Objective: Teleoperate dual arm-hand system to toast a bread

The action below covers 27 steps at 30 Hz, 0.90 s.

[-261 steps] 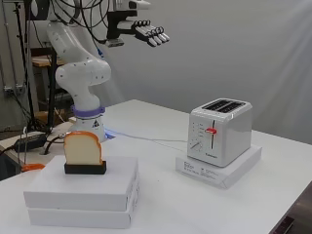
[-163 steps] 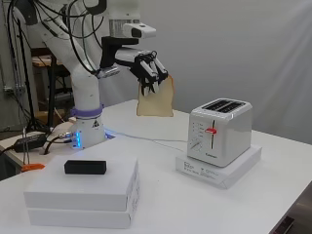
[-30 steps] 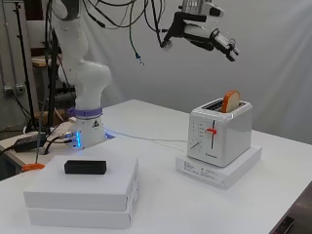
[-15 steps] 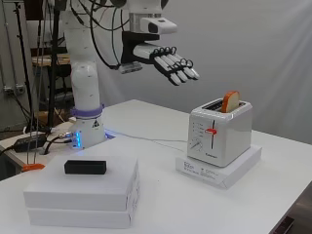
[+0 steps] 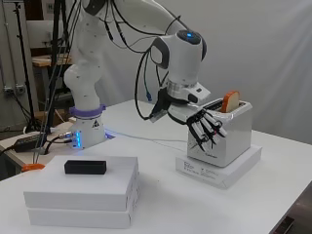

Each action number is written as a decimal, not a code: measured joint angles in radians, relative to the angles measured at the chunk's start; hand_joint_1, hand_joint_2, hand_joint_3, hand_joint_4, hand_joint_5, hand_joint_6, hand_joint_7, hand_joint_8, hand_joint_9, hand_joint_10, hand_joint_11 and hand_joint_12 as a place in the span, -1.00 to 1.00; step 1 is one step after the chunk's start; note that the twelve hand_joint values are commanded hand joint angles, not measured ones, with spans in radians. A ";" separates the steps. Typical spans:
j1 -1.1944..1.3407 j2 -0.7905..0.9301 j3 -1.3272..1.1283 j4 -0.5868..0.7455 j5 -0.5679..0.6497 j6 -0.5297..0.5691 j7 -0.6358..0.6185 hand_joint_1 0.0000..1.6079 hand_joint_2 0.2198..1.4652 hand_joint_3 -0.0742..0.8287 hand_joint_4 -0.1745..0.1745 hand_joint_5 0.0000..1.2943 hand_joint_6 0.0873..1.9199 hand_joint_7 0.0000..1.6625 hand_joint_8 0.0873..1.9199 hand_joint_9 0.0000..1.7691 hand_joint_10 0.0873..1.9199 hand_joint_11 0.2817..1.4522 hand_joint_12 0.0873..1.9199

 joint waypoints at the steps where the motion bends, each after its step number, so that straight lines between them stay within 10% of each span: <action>1: -0.004 0.005 0.005 -0.003 -0.002 0.001 -0.003 -1.00 0.46 -0.85 -0.43 -0.63 -1.00 -0.31 -1.00 0.21 -1.00 -0.14 -0.87; 3: -0.015 0.014 0.013 0.000 0.002 0.003 -0.011 -1.00 0.46 -0.81 -0.43 -0.62 -1.00 -0.33 -1.00 0.29 -1.00 -0.32 -0.42; 8: -0.054 0.052 0.061 0.023 0.020 -0.007 -0.018 -1.00 0.51 -0.83 -0.18 -0.46 -1.00 -0.23 -1.00 0.31 -1.00 -0.46 -0.07; 13: -0.104 0.102 0.109 0.049 0.036 -0.004 -0.022 -0.93 0.49 -0.84 -0.26 -0.58 -1.00 0.22 -1.00 0.08 0.12 -0.51 0.61; 16: -0.156 0.151 0.145 0.078 0.050 -0.015 -0.027 -0.88 0.48 -0.84 -0.28 -0.60 -1.00 0.30 -1.00 0.04 0.22 -0.52 0.59; 21: -0.226 0.218 0.197 0.103 0.061 -0.069 -0.026 -0.73 0.51 -0.84 -0.18 -0.51 -1.00 0.29 -1.00 0.13 -0.28 -0.50 0.01; 25: -0.241 0.237 0.220 0.109 0.037 -0.083 0.011 -0.72 0.57 -0.83 -0.21 -0.57 -1.00 0.05 -0.17 0.06 0.21 -0.53 0.28; 27: -0.242 0.234 0.230 0.122 0.031 -0.093 0.031 -0.89 0.63 -0.83 -0.15 -0.57 -1.00 0.00 -0.59 0.03 -0.27 -0.51 -0.13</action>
